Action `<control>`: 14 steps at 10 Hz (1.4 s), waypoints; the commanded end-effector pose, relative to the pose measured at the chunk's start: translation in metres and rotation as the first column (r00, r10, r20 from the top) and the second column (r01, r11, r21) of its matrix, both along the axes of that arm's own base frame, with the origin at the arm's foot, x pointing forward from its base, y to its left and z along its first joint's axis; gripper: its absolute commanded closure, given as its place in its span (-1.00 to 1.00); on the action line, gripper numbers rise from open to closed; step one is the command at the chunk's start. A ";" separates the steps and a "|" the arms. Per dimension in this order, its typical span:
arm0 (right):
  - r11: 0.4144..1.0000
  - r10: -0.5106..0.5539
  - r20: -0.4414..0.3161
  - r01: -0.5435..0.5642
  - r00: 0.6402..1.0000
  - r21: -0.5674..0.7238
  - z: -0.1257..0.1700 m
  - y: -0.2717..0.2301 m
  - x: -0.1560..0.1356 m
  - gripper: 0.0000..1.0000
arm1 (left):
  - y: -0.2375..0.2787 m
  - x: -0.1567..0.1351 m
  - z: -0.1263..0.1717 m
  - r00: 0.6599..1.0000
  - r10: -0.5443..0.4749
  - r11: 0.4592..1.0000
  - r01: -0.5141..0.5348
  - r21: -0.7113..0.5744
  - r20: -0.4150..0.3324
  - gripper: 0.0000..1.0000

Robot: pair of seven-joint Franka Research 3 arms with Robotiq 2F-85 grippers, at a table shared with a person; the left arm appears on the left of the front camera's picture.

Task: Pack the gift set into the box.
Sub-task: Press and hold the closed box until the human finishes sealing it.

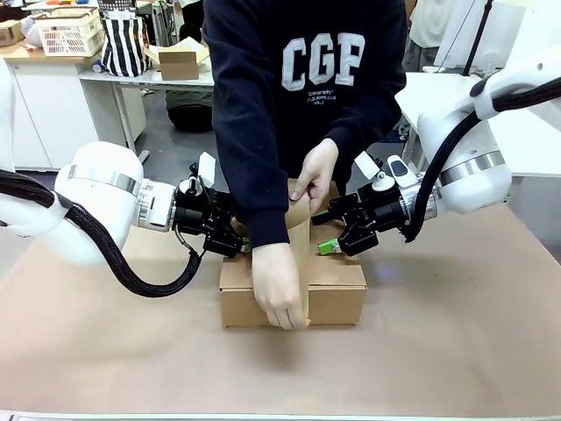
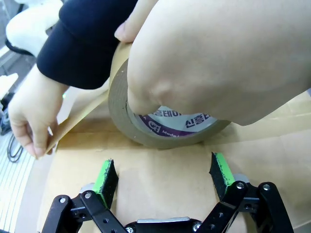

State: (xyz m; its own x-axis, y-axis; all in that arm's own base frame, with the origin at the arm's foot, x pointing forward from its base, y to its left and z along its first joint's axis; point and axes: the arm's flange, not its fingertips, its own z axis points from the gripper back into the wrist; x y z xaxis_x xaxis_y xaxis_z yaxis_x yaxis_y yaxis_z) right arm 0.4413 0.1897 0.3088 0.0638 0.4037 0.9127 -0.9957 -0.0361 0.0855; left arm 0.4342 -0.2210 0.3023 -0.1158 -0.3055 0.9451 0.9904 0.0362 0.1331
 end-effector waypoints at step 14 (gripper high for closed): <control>1.000 -0.003 -0.004 0.003 1.000 -0.003 -0.002 0.000 0.000 -1.00 | 0.000 -0.001 -0.003 1.000 -0.003 1.000 0.003 -0.001 -0.002 -1.00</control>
